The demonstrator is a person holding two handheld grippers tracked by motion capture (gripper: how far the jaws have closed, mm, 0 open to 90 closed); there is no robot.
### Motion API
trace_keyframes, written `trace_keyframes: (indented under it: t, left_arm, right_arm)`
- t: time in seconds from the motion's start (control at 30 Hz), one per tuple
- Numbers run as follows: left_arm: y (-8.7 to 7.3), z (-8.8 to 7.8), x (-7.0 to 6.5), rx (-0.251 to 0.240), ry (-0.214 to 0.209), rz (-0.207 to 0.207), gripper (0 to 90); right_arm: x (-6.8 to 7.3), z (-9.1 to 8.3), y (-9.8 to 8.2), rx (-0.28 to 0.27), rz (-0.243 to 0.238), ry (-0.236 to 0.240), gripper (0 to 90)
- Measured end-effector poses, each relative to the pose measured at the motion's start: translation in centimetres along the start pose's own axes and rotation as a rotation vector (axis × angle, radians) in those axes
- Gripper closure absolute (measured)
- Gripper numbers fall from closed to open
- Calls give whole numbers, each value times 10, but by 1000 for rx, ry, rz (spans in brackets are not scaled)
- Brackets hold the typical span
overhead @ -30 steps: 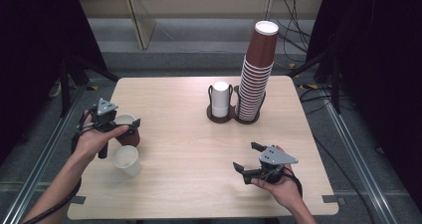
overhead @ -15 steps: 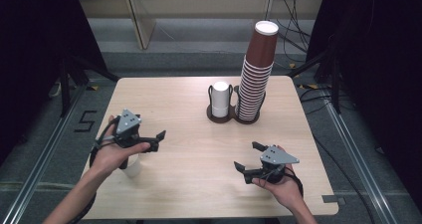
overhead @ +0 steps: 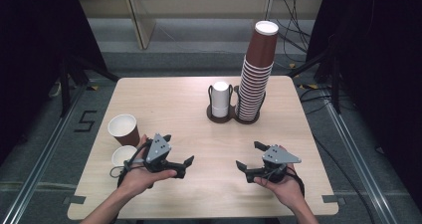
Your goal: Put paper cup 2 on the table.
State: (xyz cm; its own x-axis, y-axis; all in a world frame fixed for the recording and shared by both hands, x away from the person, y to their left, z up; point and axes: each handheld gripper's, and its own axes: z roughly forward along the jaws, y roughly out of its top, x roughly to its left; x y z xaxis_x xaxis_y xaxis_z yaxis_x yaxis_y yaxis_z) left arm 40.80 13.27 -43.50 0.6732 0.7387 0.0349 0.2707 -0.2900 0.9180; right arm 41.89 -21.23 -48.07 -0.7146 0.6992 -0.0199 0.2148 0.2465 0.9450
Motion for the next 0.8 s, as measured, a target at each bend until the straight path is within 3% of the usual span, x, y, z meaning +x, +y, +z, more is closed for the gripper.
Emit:
trace_keyframes:
  t: [0.1,0.13,0.17,0.2,0.3,0.4,0.43,0.5,0.73,0.77,0.8]
  left_arm:
    - [-9,4,-7,-5,-13,7,0]
    - [-12,6,-8,-17,-11,33,0]
    - [-15,7,-9,-16,-10,33,0]
    - [-19,9,-10,-12,-14,31,0]
    - [-28,11,-14,-1,-21,24,0]
    - [-35,10,-14,8,-11,26,0]
    - [-36,10,-14,4,-7,29,0]
    - [-40,10,-16,0,-11,27,0]
    - [-43,14,-27,21,-34,53,0]
    - [-44,14,-27,21,-33,53,0]
    - [-44,14,-27,21,-33,53,0]
  right_arm:
    - [-2,0,-1,4,-9,9,75]
    - [-3,0,-1,-2,-20,2,75]
    - [-1,0,-2,12,25,12,75]
    - [-1,0,-2,8,34,19,75]
    - [-3,0,-3,3,13,-12,75]
    - [-5,-1,-4,12,13,-5,75]
    - [-4,-1,-4,18,28,4,75]
    - [-4,-2,-4,7,32,-24,75]
    - [-9,-1,-6,-1,24,-29,75]
    - [-8,-2,-6,11,53,-17,75]
    - [-8,-2,-6,11,53,-17,75]
